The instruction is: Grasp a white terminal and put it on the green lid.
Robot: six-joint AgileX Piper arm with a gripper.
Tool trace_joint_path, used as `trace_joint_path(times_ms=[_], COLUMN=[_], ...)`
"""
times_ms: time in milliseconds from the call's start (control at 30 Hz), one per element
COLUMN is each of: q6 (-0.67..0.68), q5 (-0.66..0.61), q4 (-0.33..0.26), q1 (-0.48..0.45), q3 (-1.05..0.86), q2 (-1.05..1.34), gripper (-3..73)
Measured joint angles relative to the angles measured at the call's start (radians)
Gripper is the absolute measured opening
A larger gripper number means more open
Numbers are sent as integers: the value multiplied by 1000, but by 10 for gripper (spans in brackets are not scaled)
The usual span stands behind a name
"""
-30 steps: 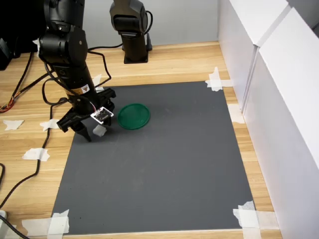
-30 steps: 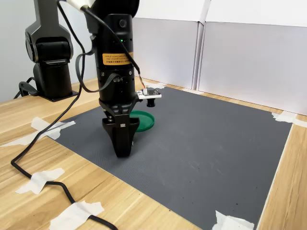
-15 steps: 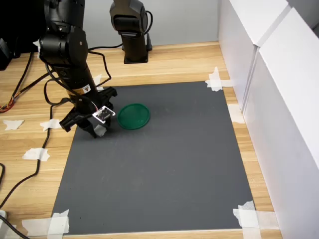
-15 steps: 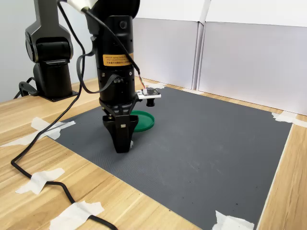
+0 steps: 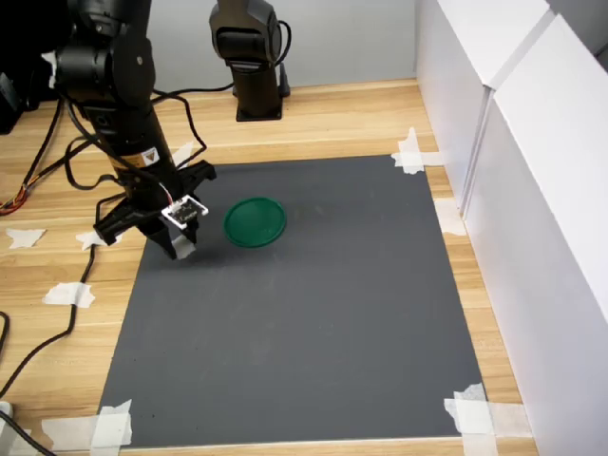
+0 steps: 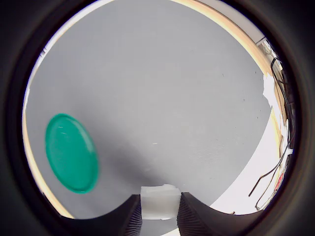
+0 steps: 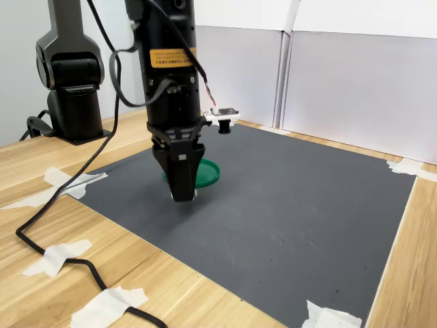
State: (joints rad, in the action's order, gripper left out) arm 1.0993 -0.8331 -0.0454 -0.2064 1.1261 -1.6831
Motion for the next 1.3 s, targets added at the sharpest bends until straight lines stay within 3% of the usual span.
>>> trace_joint_path(times_ms=[167, 567, 1033, 1300], q6=[25, -75, -151, -152], q5=[-98, -231, 73, 129], q4=[-47, -7, 29, 28], q1=[2, 178, 221, 221], q3=[0, -33, -270, -279], q2=[88, 197, 216, 183], gripper=[269, 269, 269, 269])
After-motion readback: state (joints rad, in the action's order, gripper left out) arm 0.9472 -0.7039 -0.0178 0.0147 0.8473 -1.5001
